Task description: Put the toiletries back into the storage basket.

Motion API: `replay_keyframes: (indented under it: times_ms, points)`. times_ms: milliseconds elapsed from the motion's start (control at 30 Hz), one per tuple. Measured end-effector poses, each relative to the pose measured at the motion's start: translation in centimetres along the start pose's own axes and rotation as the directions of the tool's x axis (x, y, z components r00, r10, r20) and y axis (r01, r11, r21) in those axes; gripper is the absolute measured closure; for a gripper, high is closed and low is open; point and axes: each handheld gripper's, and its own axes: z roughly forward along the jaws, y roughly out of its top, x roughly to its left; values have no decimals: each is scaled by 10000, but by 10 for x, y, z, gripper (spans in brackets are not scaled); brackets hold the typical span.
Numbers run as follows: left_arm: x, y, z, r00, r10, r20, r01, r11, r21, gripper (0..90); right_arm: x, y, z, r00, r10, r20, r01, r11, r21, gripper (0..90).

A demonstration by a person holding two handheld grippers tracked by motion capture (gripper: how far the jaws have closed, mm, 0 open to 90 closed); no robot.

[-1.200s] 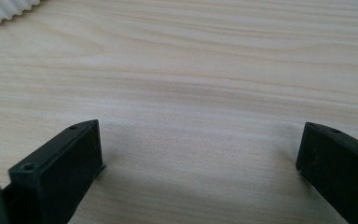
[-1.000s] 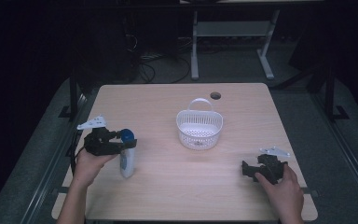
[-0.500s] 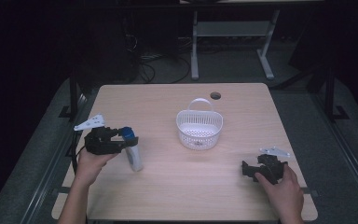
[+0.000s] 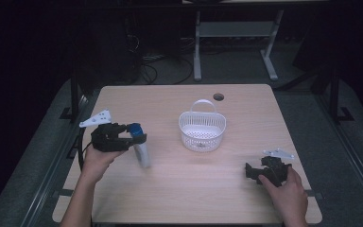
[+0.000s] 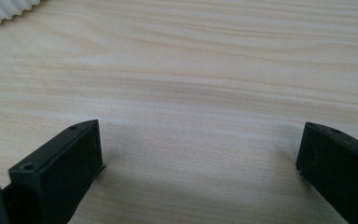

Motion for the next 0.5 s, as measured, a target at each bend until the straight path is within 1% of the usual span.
replay_keyframes:
  times_ms: [33,100,133,167,200,233,267,500]
  points:
    - [0,0,0,10000,0,0,0,10000,0,401,0,0,0,10000,0,0,0,10000,0,0]
    - [-1,9,3,9999,137,45,-136,9999,-46,401,0,0,0,10000,2,-9,-2,10000,1,0]
    - [-1,9,3,9999,137,45,-136,9999,-46,401,0,0,0,10000,2,-9,-2,10000,1,0]
    - [-2,15,6,9997,208,104,-207,9997,-107,401,0,0,0,10000,-15,0,15,10000,-10,0]
    - [-2,15,6,9997,208,104,-207,9997,-107,401,0,0,0,10000,0,-10,0,10000,1,0]
    - [-2,21,8,9995,230,204,-226,9996,-169,401,0,0,0,10000,6,-14,-6,10000,4,0]
    - [-2,21,8,9995,230,204,-226,9996,-169,400,0,0,0,10000,6,-14,-6,10000,4,0]
    - [-1,42,22,9981,406,460,-395,9989,-243,401,0,0,0,10000,1,-7,-1,10000,-11,0]
